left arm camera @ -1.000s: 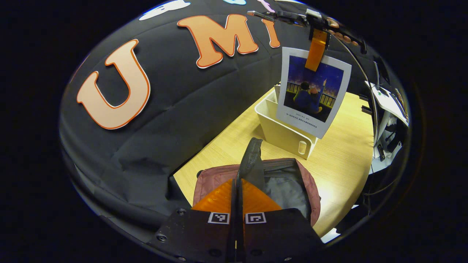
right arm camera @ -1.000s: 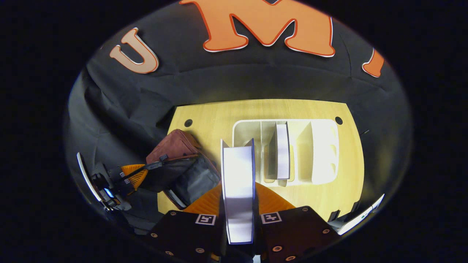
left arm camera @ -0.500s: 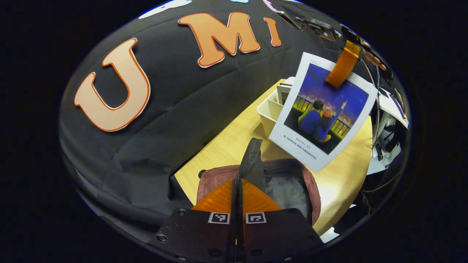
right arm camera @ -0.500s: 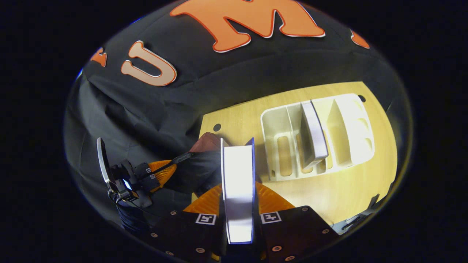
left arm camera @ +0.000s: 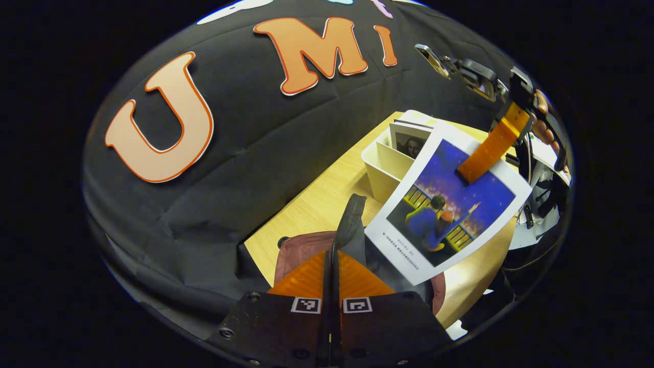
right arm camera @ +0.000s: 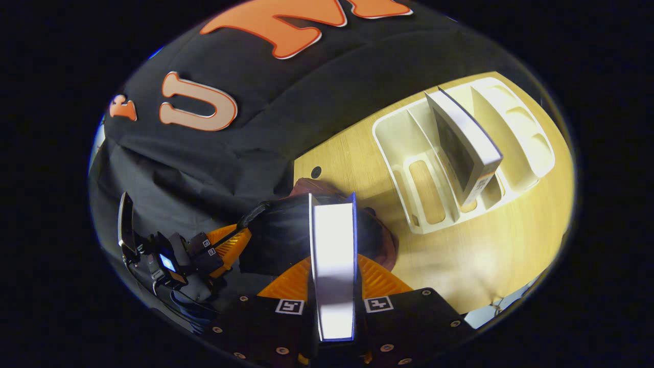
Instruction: Open the schoolbag, grab two books from the bookshelf and put them into the schoolbag.
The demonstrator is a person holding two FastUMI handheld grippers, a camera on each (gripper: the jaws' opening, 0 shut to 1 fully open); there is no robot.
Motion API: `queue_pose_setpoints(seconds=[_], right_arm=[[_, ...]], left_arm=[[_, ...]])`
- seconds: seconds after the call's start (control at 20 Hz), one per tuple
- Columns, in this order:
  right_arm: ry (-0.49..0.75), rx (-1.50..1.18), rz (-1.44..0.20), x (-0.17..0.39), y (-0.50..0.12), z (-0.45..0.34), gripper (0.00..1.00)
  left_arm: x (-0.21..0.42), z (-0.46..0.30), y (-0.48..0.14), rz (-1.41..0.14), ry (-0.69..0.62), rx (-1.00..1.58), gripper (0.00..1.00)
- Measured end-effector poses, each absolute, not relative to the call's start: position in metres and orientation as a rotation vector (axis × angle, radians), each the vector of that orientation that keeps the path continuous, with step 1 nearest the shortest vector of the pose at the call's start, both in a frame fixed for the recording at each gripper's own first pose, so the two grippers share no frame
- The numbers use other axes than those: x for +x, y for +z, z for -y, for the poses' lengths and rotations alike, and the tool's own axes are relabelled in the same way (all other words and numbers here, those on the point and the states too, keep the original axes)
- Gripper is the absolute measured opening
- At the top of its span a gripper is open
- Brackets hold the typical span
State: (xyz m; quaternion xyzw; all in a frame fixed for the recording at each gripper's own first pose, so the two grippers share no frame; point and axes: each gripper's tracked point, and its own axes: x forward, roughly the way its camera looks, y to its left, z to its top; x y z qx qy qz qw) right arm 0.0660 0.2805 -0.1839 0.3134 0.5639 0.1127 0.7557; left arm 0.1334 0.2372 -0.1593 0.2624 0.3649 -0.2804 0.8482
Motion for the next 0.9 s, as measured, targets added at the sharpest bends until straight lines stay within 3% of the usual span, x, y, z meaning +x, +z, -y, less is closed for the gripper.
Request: queue_pose_setpoints(seconds=[0.35,0.9], right_arm=[[0.156,0.870,-1.261,0.051,-0.231,-0.323,0.28],[0.133,1.009,-1.246,0.061,-0.286,-0.377,0.28]], left_arm=[[0.126,-0.230,-0.161,-0.777,-0.594,0.526,0.01],[0.108,-0.214,-0.161,-0.763,-0.635,0.480,0.02]])
